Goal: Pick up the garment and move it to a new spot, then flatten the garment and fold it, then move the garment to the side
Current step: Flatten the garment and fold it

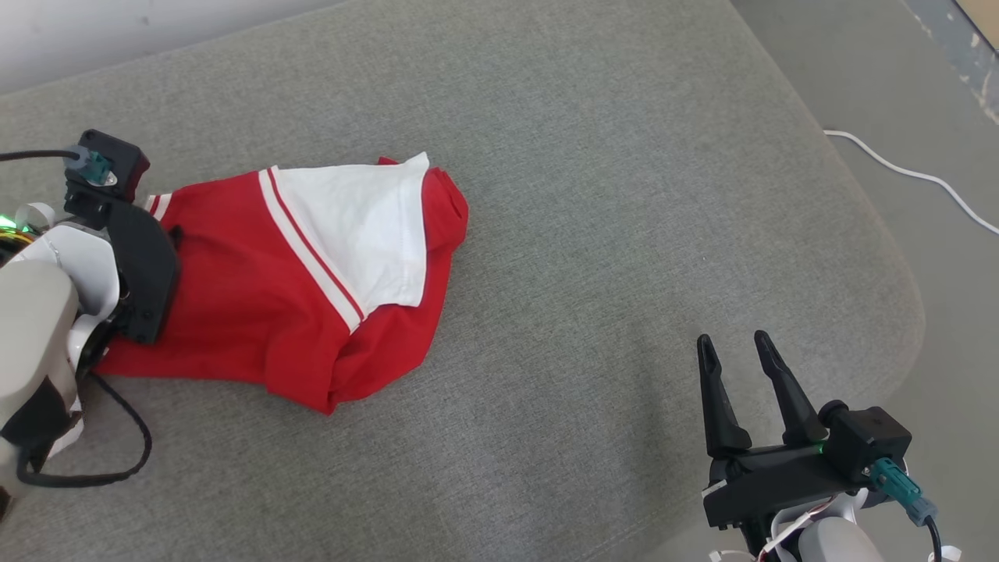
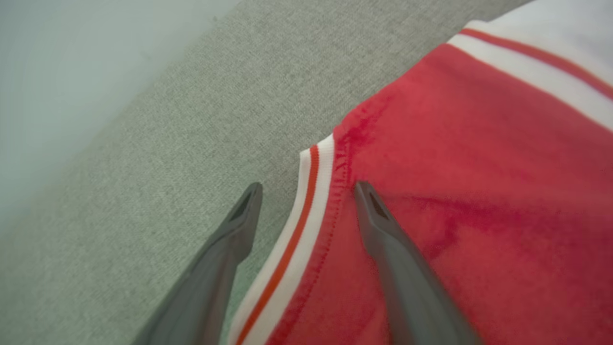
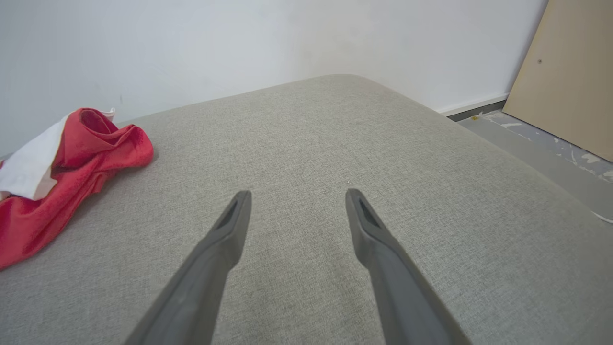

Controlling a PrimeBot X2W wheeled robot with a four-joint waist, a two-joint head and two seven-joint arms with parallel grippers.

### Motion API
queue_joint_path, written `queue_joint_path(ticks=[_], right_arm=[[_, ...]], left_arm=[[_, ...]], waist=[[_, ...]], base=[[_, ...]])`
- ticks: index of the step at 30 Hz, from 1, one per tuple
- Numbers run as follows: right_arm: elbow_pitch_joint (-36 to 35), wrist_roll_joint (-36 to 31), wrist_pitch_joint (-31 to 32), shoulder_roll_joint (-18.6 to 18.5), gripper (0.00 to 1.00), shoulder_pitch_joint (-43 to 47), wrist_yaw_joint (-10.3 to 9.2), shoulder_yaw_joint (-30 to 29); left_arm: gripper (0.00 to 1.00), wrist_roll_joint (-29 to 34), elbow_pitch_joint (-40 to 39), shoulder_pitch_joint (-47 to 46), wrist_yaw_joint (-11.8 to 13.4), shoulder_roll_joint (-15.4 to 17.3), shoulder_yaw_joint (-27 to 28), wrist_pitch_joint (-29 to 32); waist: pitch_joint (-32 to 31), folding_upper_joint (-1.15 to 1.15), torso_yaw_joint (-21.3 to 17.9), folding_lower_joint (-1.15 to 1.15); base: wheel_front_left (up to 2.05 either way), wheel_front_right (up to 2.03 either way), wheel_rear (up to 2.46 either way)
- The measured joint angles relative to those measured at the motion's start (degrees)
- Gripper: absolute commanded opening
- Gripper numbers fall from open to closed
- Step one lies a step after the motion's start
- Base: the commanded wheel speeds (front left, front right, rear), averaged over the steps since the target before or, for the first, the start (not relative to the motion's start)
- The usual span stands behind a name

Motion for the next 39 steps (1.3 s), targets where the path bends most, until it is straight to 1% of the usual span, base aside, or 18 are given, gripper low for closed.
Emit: queue_joint_path(ticks=[1, 2, 3, 4, 6, 8, 11, 13, 19, 23, 26, 29, 31, 35, 39], right_arm=[[0.00, 0.00, 0.00, 0.00, 1.00, -0.01, 0.00, 0.03], [-0.01, 0.01, 0.00, 0.00, 1.00, -0.02, 0.00, -0.01], [0.00, 0.01, 0.00, 0.00, 1.00, -0.02, 0.00, -0.08], [0.01, 0.01, 0.00, 0.00, 1.00, -0.02, 0.01, -0.15], [0.04, 0.01, 0.00, 0.00, 1.00, -0.01, 0.01, -0.26], [0.07, 0.00, 0.00, -0.01, 1.00, 0.01, 0.00, -0.59], [0.02, -0.45, 0.00, 0.01, 1.00, 0.01, 0.00, -1.20], [-0.07, -0.70, 0.00, 0.00, 1.00, 0.01, 0.00, -1.45], [-0.37, -2.67, 0.00, 0.02, 1.00, 0.77, 0.00, -2.96], [-0.57, -4.34, 0.00, 0.02, 1.00, 2.03, 0.00, -4.31], [-0.57, -5.52, 0.00, 0.02, 1.00, 3.38, 0.00, -5.31], [-0.71, -6.49, 0.00, 0.05, 1.00, 4.87, 0.01, -6.27], [-0.80, -7.08, -0.01, 0.03, 1.00, 5.78, 0.01, -6.82], [-1.11, -8.02, 0.00, 0.03, 1.00, 7.26, 0.01, -8.02], [-1.41, -8.35, 0.00, 0.04, 1.00, 7.73, 0.00, -8.24]], left_arm=[[1.00, -0.01, 0.48, -0.20, 0.00, -0.03, -0.53, 0.22], [1.00, -1.41, 1.45, -0.63, 0.04, -0.40, -1.08, 0.82], [0.88, -1.91, 1.64, -0.78, 0.07, -0.57, -1.71, 1.41], [0.41, -2.32, 1.79, -0.86, 0.12, -0.62, -2.20, 1.87], [0.00, -3.64, 1.81, -1.02, 0.15, -0.88, -2.99, 2.50], [0.00, -4.86, 0.94, -1.06, 0.13, -1.26, -4.43, 2.61], [0.00, -6.00, -0.20, -1.47, 0.13, -1.69, -5.47, -0.11], [0.00, -6.00, -0.90, -2.33, 0.00, -2.04, -6.14, -3.18], [0.00, -7.10, -3.55, -4.38, -0.01, -4.25, -5.57, -16.27], [0.00, -8.33, -6.64, -3.64, -0.01, -4.41, -4.88, -24.85], [0.00, -8.91, -9.27, -0.80, 0.07, -4.04, -4.01, -30.00], [0.00, -9.57, -13.45, 4.01, 1.35, -3.35, -3.64, -32.66], [0.00, -10.11, -17.18, 7.82, 3.04, -2.65, -3.16, -33.71], [0.00, -11.57, -25.39, 16.42, 6.94, -0.82, -2.52, -34.68], [0.00, -12.33, -32.79, 25.35, 11.51, 1.36, -1.75, -35.21]], waist=[[0.09, 0.00, -0.22, 0.00], [0.23, 0.00, -0.61, 0.00], [0.26, 0.00, -0.75, 0.00], [0.26, 0.00, -0.84, 0.00], [0.19, -0.01, -0.88, 0.00], [0.13, 0.00, -0.73, 0.00], [0.00, 0.00, -0.15, 0.00], [-0.23, 0.00, 0.46, 0.00], [-1.88, 0.00, 3.09, 0.00], [-3.80, 0.00, 5.42, 0.00], [-5.50, 0.00, 7.44, 0.00], [-7.22, 0.00, 9.76, 0.00], [-8.32, 0.00, 11.46, 0.00], [-10.30, -0.01, 15.04, -0.01], [-11.86, -0.01, 18.72, -0.01]], base=[[0.00, 0.00, 0.00], [0.00, 0.00, 0.00], [0.00, 0.00, 0.00], [0.00, 0.00, 0.00], [0.00, 0.00, 0.00], [0.00, 0.00, 0.00], [0.00, 0.00, 0.00], [0.00, 0.00, 0.00], [0.00, 0.00, 0.00], [0.00, 0.00, 0.00], [0.00, 0.00, 0.00], [0.00, 0.00, 0.00], [0.00, 0.00, 0.00], [0.00, 0.00, 0.00], [0.00, 0.00, 0.00]])
